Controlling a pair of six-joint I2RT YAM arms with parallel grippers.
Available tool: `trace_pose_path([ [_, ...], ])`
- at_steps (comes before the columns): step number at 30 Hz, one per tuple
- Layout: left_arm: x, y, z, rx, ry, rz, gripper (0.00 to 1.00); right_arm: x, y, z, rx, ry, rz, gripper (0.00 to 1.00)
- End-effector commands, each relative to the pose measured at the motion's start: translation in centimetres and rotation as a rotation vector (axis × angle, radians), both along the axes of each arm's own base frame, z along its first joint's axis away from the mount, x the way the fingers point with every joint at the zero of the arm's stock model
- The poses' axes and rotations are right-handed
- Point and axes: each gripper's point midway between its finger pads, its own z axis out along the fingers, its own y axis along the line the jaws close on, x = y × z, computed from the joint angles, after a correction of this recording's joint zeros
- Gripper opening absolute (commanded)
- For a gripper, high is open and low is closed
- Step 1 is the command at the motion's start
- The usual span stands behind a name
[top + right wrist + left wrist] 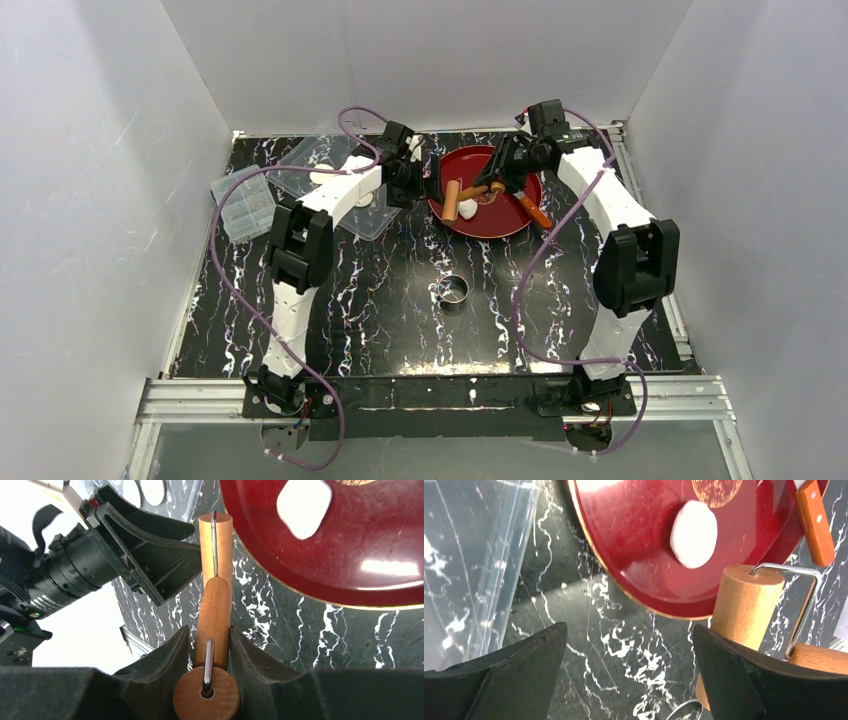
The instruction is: Roll out the dumpling wrappers from the dough
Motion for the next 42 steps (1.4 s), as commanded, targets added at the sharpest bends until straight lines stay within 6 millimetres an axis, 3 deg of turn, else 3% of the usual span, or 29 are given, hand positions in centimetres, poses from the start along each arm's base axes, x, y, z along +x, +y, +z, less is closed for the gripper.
trace_pose_path([
  [1,1.9,-0.9,0.8,-0.032,-0.013,0.066,0.93,2.0,-0.7,3.7,0.052,-0.059,-0.022,0.01],
  [6,2.0,-1.3,-2.0,-0.028,0.06,0.1,0.87,1.5,-2.0,3.1,0.032,-0.049,-0.045,0.01],
  [12,2.5,-1.8,-3.6,-0.026,0.082,0.108,0.74,0.9,-3.2,2.5,-0.007,-0.055,-0.052,0.01],
  [15,2.0,-1.2,-4.0,0.003,0.099,0.129,0.59,0.5,-3.3,2.2,-0.019,-0.045,-0.039,0.01],
  [18,0.9,-0.4,-4.0,0.024,0.123,0.164,0.52,0.2,-3.5,2.0,-0.037,-0.049,-0.029,0.01],
  [25,-0.7,0.7,-6.4,0.076,0.169,0.166,0.43,-0.4,-3.9,2.1,-0.06,-0.068,-0.014,0.01],
  [29,-0.6,1.0,-6.0,0.094,0.148,0.161,0.37,-1.0,-4.1,2.4,-0.063,-0.078,-0.009,0.01],
  [35,-3.2,2.3,-6.0,0.127,0.197,0.165,0.28,-2.0,-4.0,2.2,-0.042,-0.065,-0.007,0.01],
  [39,-5.8,3.5,-6.8,0.154,0.251,0.163,0.27,-2.6,-4.0,2.3,-0.034,-0.068,-0.009,0.01],
  [42,-6.9,3.9,-6.3,0.156,0.267,0.152,0.26,-3.0,-4.0,2.7,-0.032,-0.072,-0.005,0.01],
])
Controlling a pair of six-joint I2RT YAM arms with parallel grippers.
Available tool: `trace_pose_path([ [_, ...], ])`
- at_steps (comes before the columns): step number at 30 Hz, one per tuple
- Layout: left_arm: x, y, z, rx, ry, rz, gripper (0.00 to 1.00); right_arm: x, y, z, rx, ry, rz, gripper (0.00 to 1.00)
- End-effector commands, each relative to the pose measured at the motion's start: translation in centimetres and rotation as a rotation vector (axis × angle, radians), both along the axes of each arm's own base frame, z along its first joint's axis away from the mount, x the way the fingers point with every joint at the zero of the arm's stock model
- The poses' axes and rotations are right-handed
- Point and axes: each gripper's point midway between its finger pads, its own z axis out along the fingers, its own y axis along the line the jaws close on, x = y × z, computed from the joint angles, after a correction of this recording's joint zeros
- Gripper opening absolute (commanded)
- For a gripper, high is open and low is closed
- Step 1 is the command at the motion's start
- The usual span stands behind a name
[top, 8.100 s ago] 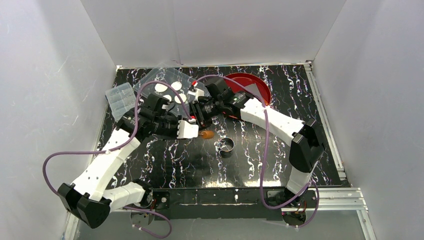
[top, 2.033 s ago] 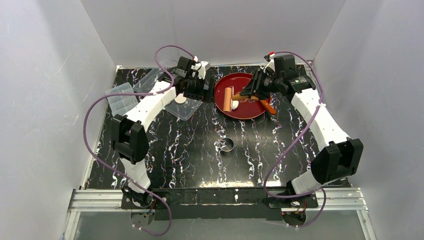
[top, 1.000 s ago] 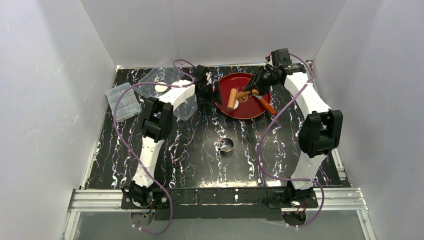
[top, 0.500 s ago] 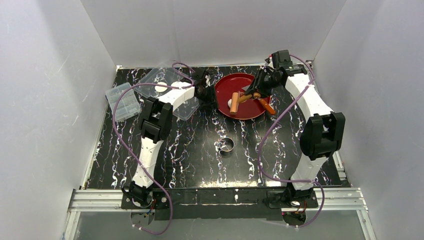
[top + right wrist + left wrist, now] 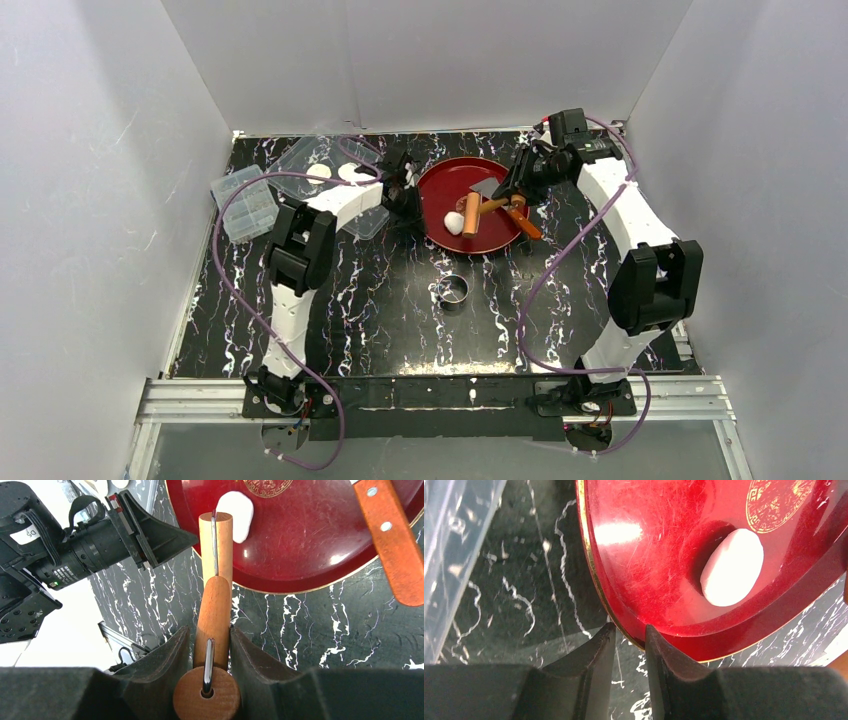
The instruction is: Roll out the dumpling wrappers from the dough
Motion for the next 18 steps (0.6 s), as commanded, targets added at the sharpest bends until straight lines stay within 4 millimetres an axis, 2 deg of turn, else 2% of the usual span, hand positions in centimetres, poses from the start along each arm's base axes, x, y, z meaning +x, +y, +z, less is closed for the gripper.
trace_pose_path([
  [1,-4.2,3.1,-0.1,0.109,0.094,-0.018,0.26,-0.7,0.4,3.2,0.051,-0.08,0.017,0.01],
  [4,-5.6,3.7,0.4,0.111,0.117,-0.034,0.3,-1.2,0.6,3.1,0.064,-0.082,0.024,0.01],
  [7,-7.3,3.9,0.0,0.098,0.161,-0.054,0.3,-1.8,1.1,2.9,0.077,-0.081,0.043,0.01],
  [10,-8.0,4.3,0.0,0.104,0.169,-0.072,0.3,-2.3,1.9,2.7,0.091,-0.067,0.071,0.01],
  [12,-7.7,4.5,0.2,0.115,0.152,-0.078,0.32,-2.6,2.3,1.9,0.069,-0.029,0.082,0.01],
  [14,-6.6,4.2,0.8,0.105,0.12,-0.073,0.35,-2.6,2.8,1.1,0.049,0.007,0.093,0.01],
  [18,-4.6,3.0,1.9,0.063,0.071,-0.05,0.4,-1.7,4.8,1.0,0.044,0.016,0.138,0.01],
])
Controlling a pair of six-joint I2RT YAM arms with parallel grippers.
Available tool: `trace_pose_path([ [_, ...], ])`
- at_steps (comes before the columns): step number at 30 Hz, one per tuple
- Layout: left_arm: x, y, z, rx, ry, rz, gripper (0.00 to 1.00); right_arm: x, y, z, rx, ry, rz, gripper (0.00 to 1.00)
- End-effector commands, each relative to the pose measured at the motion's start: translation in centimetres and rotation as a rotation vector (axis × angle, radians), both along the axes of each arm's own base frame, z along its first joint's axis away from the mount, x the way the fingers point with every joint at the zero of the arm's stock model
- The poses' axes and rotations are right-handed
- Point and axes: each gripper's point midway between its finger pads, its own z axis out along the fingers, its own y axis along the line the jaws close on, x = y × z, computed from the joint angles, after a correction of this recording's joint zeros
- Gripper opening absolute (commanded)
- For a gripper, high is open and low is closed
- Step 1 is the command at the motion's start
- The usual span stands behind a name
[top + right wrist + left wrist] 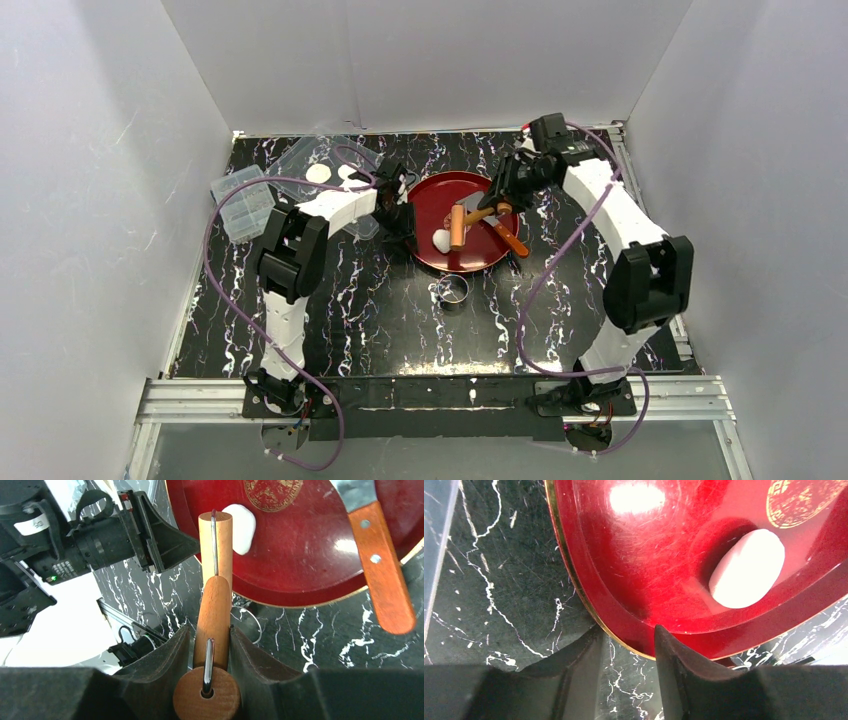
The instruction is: Roll out the dumpling wrappers from the dough
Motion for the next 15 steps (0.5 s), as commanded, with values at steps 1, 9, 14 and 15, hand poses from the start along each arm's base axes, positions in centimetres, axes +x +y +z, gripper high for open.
trace_pose_path([
  [1,1.9,-0.1,2.5,-0.015,-0.066,0.022,0.41,1.5,2.5,1.0,0.018,-0.028,0.06,0.01],
  [9,3.2,0.3,0.7,0.01,-0.059,0.064,0.42,2.9,3.4,-1.1,-0.003,0.046,0.082,0.01],
  [14,2.9,0.6,-0.6,0.023,-0.032,0.064,0.34,3.1,2.7,-3.9,-0.067,0.092,0.088,0.01],
  [15,2.9,0.6,-0.8,0.023,-0.028,0.062,0.32,3.2,2.8,-4.3,-0.064,0.101,0.087,0.01],
])
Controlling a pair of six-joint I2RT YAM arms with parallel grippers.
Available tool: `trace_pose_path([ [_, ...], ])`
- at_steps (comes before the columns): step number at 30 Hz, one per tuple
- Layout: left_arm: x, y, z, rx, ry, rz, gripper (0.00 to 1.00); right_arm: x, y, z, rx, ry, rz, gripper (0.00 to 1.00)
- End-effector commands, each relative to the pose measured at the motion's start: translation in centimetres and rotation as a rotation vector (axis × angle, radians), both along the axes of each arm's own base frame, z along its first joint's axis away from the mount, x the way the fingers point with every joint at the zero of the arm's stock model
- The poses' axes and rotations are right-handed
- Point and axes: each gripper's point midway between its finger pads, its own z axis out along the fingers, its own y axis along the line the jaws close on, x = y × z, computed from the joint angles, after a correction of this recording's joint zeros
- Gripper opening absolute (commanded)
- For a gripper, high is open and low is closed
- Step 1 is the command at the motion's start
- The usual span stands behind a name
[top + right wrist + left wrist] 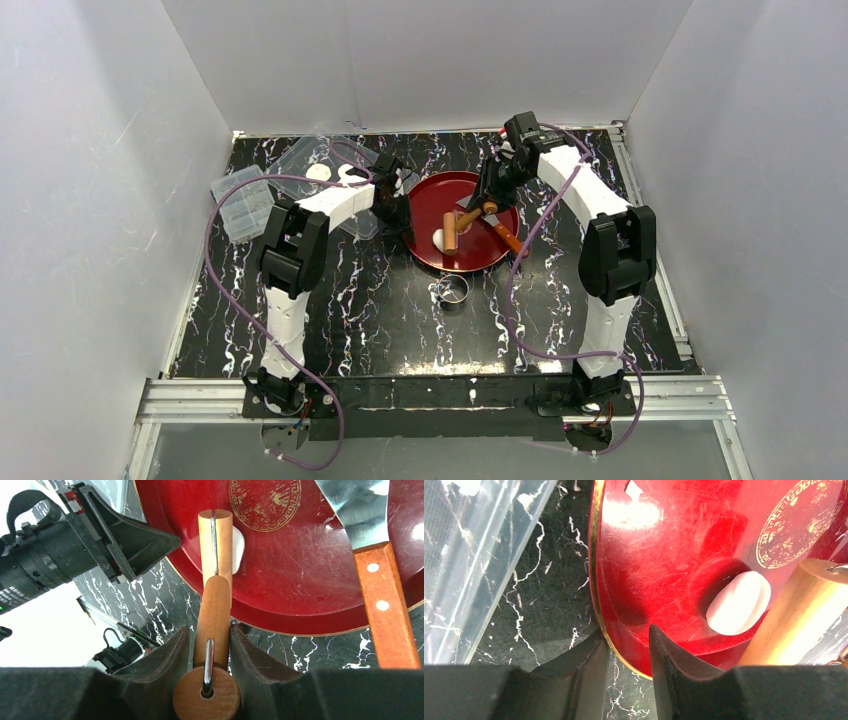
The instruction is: Roll out the dumpling wrappers from the dough
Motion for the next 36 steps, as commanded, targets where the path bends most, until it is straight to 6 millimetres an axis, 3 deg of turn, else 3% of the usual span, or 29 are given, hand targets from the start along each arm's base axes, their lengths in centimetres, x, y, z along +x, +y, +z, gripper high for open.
trace_pose_path([
  [1,0.2,0.4,-0.8,0.016,0.015,0.007,0.3,0.5,0.1,-0.4,0.0,0.011,0.012,0.01],
  [7,-0.8,0.3,-1.7,0.0,0.041,0.003,0.2,1.4,-0.7,-3.6,-0.094,0.028,-0.014,0.01],
  [11,-0.6,0.3,-1.8,-0.002,0.032,-0.004,0.0,1.8,-0.4,-4.0,-0.115,0.018,-0.01,0.01],
  [16,-0.5,0.2,-1.8,-0.003,0.03,-0.01,0.0,2.1,-0.7,-4.9,-0.148,0.028,-0.002,0.01],
  [21,-0.6,0.3,-1.8,0.005,0.024,-0.011,0.0,-0.7,-3.7,-6.8,-0.269,0.019,0.038,0.01],
  [22,-0.5,0.2,-1.8,0.007,0.021,-0.012,0.0,-0.6,-3.3,-7.3,-0.274,0.028,0.035,0.01],
  [24,-0.7,0.1,-1.6,0.005,0.019,-0.019,0.0,0.3,0.0,-8.5,-0.227,0.04,0.05,0.01],
  [25,-0.8,0.2,-1.6,0.01,0.016,-0.02,0.0,0.6,0.6,-8.9,-0.207,0.054,0.042,0.01],
  [28,-1.0,0.3,-1.7,0.019,0.018,-0.023,0.0,0.3,-0.9,-9.0,-0.24,0.045,0.041,0.01],
  [30,-0.9,0.3,-1.7,0.025,0.013,-0.028,0.0,-1.0,-4.3,-9.8,-0.305,0.063,0.038,0.01],
  [32,-1.0,0.5,-1.9,0.033,0.018,-0.027,0.0,-1.5,-5.1,-9.8,-0.336,0.064,0.063,0.01],
  [36,-1.2,0.5,-1.9,0.033,0.019,-0.031,0.0,-2.3,-4.6,-10.6,-0.321,0.111,0.076,0.01],
])
